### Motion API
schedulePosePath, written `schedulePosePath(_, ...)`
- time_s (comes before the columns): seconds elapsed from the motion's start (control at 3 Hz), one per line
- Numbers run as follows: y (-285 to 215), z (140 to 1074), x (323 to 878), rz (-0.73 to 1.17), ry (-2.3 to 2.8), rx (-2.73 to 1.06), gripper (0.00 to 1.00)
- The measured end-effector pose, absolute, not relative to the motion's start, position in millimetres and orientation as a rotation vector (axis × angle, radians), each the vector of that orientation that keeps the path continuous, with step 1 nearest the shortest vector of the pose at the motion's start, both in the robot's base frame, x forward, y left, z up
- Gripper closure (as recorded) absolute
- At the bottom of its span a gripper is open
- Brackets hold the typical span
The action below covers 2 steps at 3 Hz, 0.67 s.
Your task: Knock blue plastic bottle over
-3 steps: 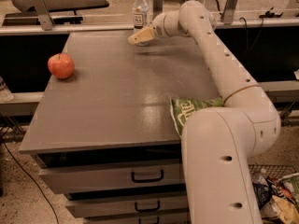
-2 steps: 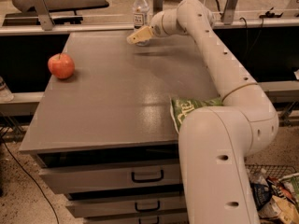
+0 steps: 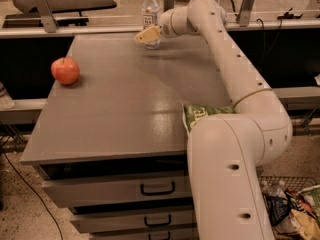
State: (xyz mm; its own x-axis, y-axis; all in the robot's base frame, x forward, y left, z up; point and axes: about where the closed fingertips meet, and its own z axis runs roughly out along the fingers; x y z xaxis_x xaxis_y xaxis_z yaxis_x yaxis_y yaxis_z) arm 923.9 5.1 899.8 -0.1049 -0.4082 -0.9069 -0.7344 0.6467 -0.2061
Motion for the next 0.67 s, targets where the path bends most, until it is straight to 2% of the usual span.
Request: schedulePosePath(0.67,1.3,913.4,919.4,0.364,1.707,-0.942,0.62)
